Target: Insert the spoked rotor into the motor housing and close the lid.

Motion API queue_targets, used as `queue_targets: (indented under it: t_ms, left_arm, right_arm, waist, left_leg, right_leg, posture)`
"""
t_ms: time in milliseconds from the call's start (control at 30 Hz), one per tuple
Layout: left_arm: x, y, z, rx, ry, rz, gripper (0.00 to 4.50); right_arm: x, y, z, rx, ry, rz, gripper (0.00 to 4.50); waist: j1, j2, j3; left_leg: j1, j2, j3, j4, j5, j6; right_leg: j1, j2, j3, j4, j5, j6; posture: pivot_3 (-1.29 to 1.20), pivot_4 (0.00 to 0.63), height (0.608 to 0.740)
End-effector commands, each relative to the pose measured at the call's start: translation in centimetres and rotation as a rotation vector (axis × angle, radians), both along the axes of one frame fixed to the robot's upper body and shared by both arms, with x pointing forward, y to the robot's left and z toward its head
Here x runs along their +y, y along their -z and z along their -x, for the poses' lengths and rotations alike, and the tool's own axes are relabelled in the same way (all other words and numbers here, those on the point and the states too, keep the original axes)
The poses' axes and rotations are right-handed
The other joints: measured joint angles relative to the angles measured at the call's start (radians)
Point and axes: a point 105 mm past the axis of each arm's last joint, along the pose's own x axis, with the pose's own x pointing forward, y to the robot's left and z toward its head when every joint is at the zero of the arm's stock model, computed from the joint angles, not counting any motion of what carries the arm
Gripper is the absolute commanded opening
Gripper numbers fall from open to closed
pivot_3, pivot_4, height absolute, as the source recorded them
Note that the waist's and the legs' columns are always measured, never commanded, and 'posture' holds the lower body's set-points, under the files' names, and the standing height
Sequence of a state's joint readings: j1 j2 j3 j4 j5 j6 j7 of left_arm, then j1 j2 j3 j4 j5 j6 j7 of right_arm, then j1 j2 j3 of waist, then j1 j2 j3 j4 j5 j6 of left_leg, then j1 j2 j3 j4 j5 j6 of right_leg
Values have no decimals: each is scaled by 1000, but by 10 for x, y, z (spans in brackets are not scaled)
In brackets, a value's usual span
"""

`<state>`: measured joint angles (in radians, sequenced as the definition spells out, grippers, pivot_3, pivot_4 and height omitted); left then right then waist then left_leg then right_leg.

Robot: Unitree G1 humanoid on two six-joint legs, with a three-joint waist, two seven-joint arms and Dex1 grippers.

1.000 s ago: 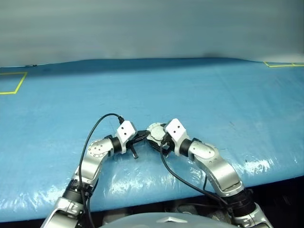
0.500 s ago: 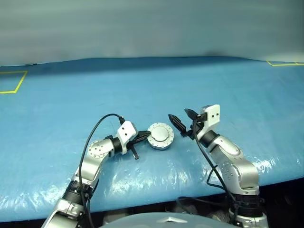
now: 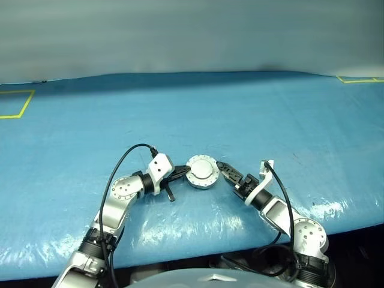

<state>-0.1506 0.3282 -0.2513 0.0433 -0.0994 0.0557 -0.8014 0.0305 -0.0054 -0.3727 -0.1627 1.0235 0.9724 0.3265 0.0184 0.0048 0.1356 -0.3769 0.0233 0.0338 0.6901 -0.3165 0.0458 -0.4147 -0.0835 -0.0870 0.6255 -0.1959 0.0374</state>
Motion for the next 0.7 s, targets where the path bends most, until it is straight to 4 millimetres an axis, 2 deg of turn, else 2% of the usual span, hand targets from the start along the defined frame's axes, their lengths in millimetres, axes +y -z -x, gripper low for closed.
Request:
queue_targets:
  t_ms: [33, 133, 300, 533, 700]
  left_arm:
    - [-5, 10, 8, 32, 36, -37, 0]
    - [-4, 11, 9, 34, 38, -42, 0]
    - [-3, 13, 10, 36, 42, -49, 0]
    - [-2, 14, 10, 33, 44, -60, 0]
    - [-2, 14, 10, 35, 38, -59, 0]
  right_arm:
    - [5, 4, -1, 22, 45, -53, 4455]
    - [5, 8, -6, 37, 92, -83, 4455]
    - [29, 9, -3, 48, 17, -102, 4455]
    - [51, 6, 0, 44, -74, -95, 4455]
    - [42, 11, -8, 59, -2, -86, 4455]
  waist:
    - [-3, 0, 0]
    - [-5, 0, 0]
    - [-6, 0, 0]
    - [-7, 1, 0]
    - [-8, 0, -1]
  left_leg:
    - [0, 0, 0, 0, 0, 0]
    - [0, 0, 0, 0, 0, 0]
    - [1, 0, 0, 0, 0, 0]
    - [1, 1, 0, 0, 0, 0]
    - [1, 1, 0, 0, 0, 0]
  right_leg:
    - [0, 0, 0, 0, 0, 0]
    - [0, 0, 0, 0, -2, 3]
    - [0, 0, 1, 0, -3, 3]
    - [0, 1, 1, 1, -2, 1]
    - [0, 1, 1, 0, -2, 2]
  posture:
    - [0, 150, 740]
    - [0, 150, 740]
    - [0, 150, 740]
    - [0, 150, 740]
    - [0, 150, 740]
